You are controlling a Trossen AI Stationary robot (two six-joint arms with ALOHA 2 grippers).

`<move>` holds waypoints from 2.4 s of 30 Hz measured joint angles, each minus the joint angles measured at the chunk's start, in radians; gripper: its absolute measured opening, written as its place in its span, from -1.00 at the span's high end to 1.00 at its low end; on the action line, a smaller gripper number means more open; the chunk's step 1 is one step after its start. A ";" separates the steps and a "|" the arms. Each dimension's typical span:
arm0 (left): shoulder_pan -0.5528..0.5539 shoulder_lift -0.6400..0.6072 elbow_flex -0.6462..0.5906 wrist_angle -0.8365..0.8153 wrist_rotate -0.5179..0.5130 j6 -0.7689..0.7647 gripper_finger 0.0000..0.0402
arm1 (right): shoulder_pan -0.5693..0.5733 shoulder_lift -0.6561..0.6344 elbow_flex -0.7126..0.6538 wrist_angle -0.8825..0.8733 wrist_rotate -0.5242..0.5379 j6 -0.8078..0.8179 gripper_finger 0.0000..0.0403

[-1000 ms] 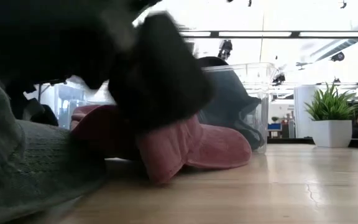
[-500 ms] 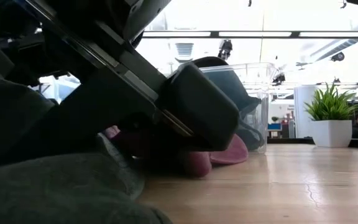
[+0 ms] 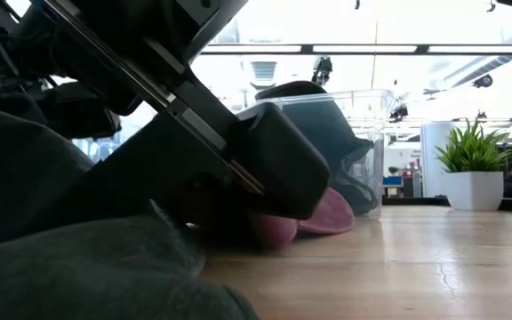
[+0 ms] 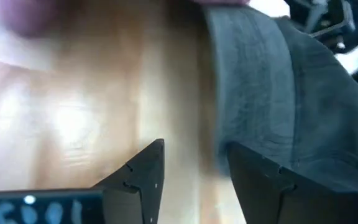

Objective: Pick & Place hat
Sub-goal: Put the black cap into the right transparent bin

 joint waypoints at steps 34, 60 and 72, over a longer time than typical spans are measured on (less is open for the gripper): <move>-0.078 -0.324 0.042 0.008 0.128 -0.143 0.97 | 0.009 -0.178 -0.007 -0.067 0.114 -0.178 -0.22; 0.262 -0.267 0.781 -0.521 -0.777 0.535 0.97 | 0.150 -0.470 -0.003 -0.760 0.565 0.097 -0.22; 0.462 0.218 1.257 -0.808 -0.666 0.779 0.97 | 0.276 -0.470 -0.003 -1.011 0.507 0.219 -0.22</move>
